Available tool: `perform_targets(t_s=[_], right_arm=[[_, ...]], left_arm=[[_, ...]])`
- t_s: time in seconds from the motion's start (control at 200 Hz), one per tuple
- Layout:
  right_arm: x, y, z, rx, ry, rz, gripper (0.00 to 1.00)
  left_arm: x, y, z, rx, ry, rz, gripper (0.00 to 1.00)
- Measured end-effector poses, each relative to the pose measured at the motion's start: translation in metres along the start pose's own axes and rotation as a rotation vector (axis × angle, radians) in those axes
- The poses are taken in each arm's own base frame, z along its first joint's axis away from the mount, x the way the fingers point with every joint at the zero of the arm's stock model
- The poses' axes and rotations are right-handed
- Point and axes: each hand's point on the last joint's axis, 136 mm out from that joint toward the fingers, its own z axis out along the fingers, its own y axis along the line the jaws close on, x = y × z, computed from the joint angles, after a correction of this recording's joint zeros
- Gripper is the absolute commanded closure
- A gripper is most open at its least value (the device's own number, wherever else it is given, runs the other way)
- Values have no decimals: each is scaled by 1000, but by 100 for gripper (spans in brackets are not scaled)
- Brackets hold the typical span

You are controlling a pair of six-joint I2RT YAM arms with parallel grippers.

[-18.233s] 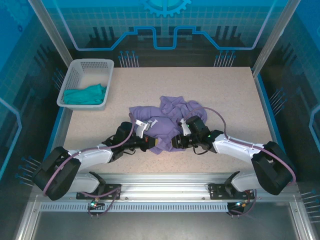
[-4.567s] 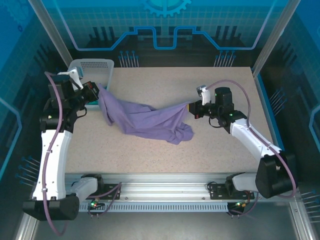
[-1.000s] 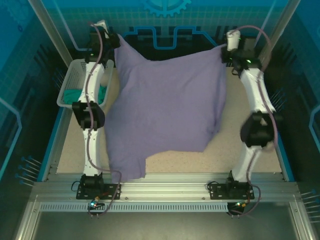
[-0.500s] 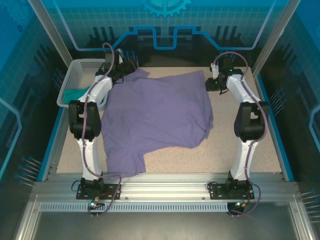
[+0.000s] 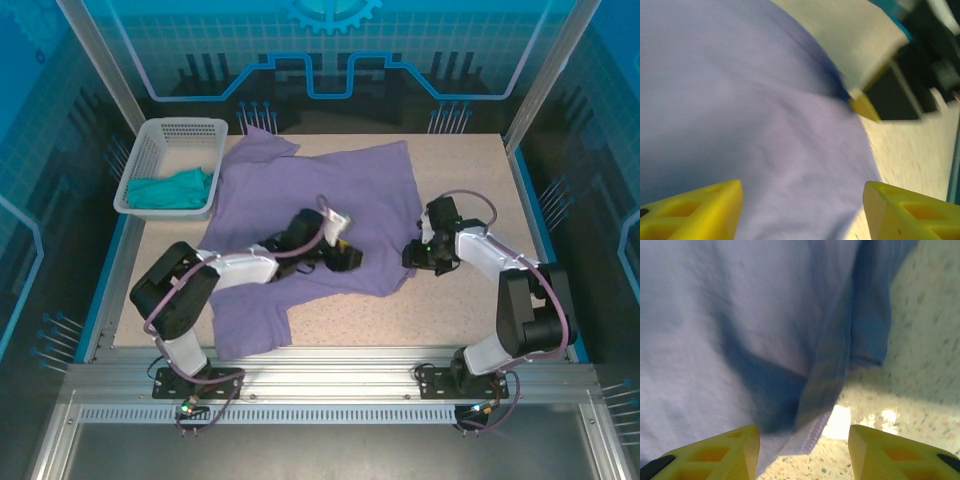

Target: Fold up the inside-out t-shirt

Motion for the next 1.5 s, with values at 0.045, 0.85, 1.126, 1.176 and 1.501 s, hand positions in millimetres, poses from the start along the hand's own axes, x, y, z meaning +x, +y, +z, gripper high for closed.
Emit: perform_targets(t_s=[0.045, 0.85, 1.126, 1.176, 1.501], right_arm=[[3, 0, 4, -12, 7, 14, 51], [-57, 32, -49, -215, -171, 10, 97], [-124, 63, -33, -236, -177, -61, 78], [-130, 63, -24, -232, -164, -65, 74], [-81, 48, -33, -193, -148, -86, 59]], left_arm=[[9, -22, 8, 36, 18, 96, 32], [70, -46, 89, -41, 150, 601, 100], [45, -29, 70, 60, 56, 342, 100], [42, -25, 68, 65, 46, 311, 100], [60, -19, 61, 99, 65, 198, 100]])
